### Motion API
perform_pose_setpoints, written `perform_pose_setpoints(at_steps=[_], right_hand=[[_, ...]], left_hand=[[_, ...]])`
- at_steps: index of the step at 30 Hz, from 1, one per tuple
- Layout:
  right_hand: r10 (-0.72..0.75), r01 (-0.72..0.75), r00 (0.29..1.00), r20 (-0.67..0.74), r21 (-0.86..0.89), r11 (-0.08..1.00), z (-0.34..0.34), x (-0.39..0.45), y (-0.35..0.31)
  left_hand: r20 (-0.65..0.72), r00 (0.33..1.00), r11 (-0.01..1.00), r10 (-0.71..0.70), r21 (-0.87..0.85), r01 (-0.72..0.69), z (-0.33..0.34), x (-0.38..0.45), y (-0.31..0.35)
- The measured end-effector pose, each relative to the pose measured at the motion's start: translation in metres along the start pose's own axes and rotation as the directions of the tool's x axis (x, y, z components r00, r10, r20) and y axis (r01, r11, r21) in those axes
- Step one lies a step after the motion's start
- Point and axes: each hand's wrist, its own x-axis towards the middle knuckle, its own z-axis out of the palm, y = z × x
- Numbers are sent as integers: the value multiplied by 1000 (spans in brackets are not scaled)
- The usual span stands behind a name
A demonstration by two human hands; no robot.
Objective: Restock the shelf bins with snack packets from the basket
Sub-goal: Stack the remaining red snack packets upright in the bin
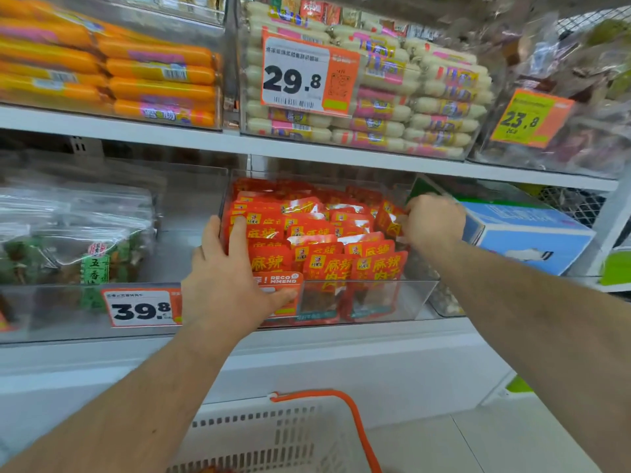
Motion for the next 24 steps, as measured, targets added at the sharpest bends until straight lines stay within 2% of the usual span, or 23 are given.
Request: perform_pose_setpoints(at_steps=[7, 11, 16, 18, 20, 23, 24], right_hand=[[-56, 70, 995, 77, -196, 978, 14, 11, -15], [-45, 60, 995, 90, -170, 984, 10, 13, -14], [-42, 46, 992, 116, -28, 999, 0, 2, -2], [-49, 46, 998, 31, 90, 995, -8, -10, 1], [-123, 151, 981, -150, 195, 969, -19, -25, -1], [-250, 404, 877, -411, 347, 846, -32, -57, -19], [-271, 483, 827, -493, 375, 791, -35, -70, -28]], left_hand=[[3, 1000, 1000, -4, 19, 4, 1, 1, 0], [25, 1000, 999, -3, 33, 2, 0, 2, 0], [60, 998, 1000, -1, -4, 1, -3, 1, 1], [77, 997, 999, 5, -38, -2, -7, 1, 1], [91, 996, 991, 8, -131, 4, -10, 4, -1], [107, 994, 946, 2, -323, 33, -16, 1, -1], [29, 999, 937, 39, -348, -27, -17, -4, -2]])
